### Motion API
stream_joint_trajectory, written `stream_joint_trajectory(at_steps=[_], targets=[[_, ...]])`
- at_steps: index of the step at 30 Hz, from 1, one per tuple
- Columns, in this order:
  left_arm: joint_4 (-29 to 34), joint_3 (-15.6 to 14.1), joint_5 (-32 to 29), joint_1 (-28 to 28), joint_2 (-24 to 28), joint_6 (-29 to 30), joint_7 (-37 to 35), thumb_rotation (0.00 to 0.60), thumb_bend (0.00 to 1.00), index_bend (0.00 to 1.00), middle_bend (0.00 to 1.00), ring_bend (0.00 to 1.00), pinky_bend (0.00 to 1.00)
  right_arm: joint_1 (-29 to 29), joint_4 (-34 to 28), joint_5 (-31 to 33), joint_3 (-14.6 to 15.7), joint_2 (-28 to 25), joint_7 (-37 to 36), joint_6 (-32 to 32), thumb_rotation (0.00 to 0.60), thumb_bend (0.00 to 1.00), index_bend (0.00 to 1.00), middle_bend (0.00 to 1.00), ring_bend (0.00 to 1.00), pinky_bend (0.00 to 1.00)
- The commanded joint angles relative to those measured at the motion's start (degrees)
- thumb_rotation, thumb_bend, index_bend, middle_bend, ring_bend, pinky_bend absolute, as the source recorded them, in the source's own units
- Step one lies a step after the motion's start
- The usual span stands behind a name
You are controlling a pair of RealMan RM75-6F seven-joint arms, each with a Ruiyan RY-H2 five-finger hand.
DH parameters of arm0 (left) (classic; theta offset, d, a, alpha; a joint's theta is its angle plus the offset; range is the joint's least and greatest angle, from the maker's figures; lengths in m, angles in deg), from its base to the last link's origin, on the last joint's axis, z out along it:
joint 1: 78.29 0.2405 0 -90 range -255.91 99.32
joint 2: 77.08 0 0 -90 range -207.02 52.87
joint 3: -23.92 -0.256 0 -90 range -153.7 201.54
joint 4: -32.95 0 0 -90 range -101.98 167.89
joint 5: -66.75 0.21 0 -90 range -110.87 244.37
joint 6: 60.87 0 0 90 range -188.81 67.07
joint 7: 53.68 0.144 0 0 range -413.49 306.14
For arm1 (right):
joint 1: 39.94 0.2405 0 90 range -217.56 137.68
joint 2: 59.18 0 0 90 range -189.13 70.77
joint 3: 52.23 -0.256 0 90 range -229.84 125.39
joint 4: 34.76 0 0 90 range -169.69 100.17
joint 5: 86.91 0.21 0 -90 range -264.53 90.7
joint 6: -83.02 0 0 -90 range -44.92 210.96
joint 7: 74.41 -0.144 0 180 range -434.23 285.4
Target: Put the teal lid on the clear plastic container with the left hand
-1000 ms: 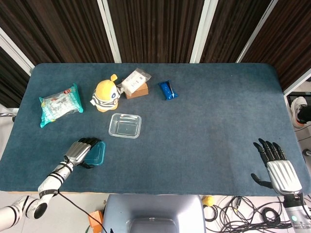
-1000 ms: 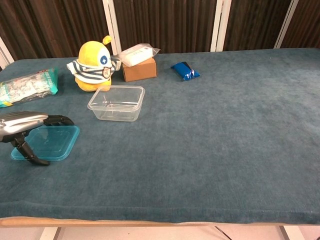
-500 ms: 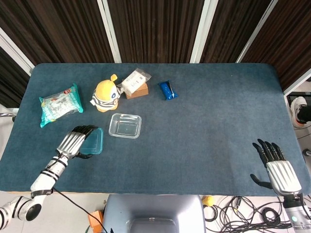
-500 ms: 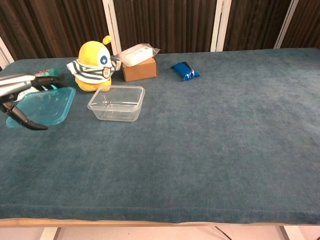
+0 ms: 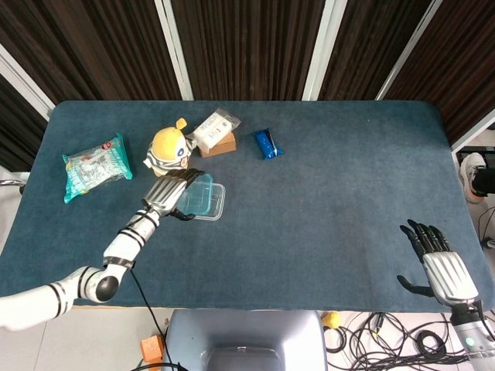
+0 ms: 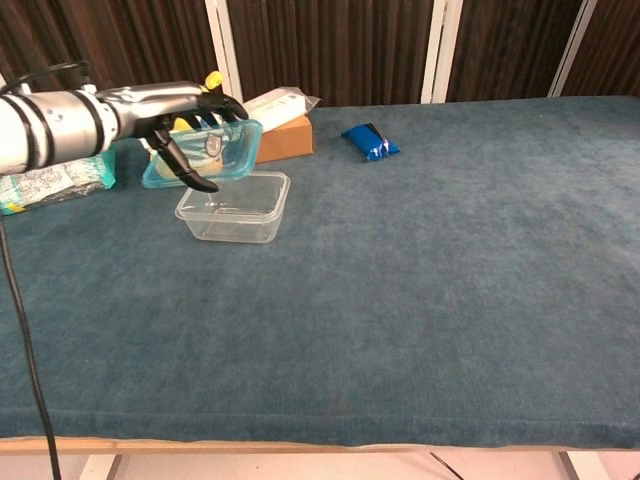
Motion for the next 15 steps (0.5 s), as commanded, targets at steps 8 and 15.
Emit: stream_joint_trajectory(at_steps=[8, 15], targets=[[-7.16, -0.09, -10.73, -8.23, -7.21, -2.14, 9.29, 0.600, 0.28, 0.51, 0.85, 0.79, 0.68, 1.15, 1.21, -0.03, 0.13, -1.08, -3.87, -1.55, 0.600, 0.15, 0.00, 0.00, 0.00, 0.00], [-4.90, -2.43, -17.74, -10.45, -6.08, -2.59, 14.19, 0.600, 0.28, 0.49, 0.79, 0.73, 0.61, 0.70, 1.63, -0.96, 0.50, -1.53, -5.26, -0.31, 0.600, 0.15, 0.00, 0.00, 0.00, 0.00]])
